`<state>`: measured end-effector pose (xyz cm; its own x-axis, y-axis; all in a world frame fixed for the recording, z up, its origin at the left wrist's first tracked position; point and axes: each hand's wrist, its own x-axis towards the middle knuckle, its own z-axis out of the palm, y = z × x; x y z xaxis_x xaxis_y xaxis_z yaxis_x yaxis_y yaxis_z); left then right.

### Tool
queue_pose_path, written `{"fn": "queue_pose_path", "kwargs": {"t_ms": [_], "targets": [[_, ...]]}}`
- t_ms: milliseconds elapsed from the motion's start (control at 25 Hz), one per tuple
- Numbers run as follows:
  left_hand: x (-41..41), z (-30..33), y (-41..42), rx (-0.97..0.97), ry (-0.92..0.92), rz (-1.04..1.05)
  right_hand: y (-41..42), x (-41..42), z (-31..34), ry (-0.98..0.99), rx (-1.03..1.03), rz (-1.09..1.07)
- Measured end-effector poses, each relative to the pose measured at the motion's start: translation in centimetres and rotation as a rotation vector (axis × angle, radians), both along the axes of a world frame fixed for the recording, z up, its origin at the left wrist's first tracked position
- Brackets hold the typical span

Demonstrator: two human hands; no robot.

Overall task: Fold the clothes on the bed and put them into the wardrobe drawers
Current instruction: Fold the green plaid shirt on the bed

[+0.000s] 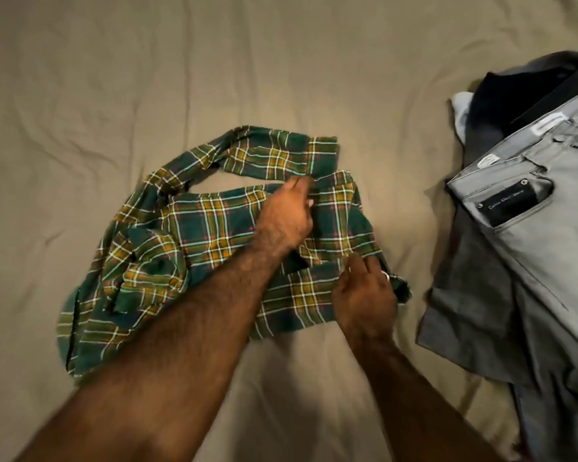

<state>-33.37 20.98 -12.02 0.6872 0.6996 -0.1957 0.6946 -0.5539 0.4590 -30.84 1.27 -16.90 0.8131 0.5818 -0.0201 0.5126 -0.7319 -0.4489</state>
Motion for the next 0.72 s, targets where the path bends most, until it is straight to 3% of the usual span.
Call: {"fn": "queue_pose_path", "kwargs": {"t_ms": [80, 200, 320, 520, 600, 720], "targets": [[3.4, -0.6, 1.9, -0.055, 0.037, -0.011, -1.5, -0.5, -0.1, 0.102, 0.075, -0.247], [9.0, -2.0, 3.9, -0.124, 0.208, -0.168, -2.9, -0.1, -1.1, 0.387, 0.107, -0.769], [12.9, -3.4, 5.3, -0.118, 0.342, -0.312, -3.8, 0.0, -2.9, 0.574, 0.173, -1.122], [15.4, -5.5, 7.9, 0.003, 0.092, -0.122, -3.9, 0.4, -5.8, 0.636, 0.242, -1.184], [15.7, -6.2, 8.6, -0.014, 0.064, 0.004, -3.9, 0.7, -5.6, 0.614, 0.290, -1.225], [16.2, -6.8, 7.8, -0.035, 0.097, -0.028, -4.1, 0.6, -5.7, 0.692, 0.340, -1.099]]}}
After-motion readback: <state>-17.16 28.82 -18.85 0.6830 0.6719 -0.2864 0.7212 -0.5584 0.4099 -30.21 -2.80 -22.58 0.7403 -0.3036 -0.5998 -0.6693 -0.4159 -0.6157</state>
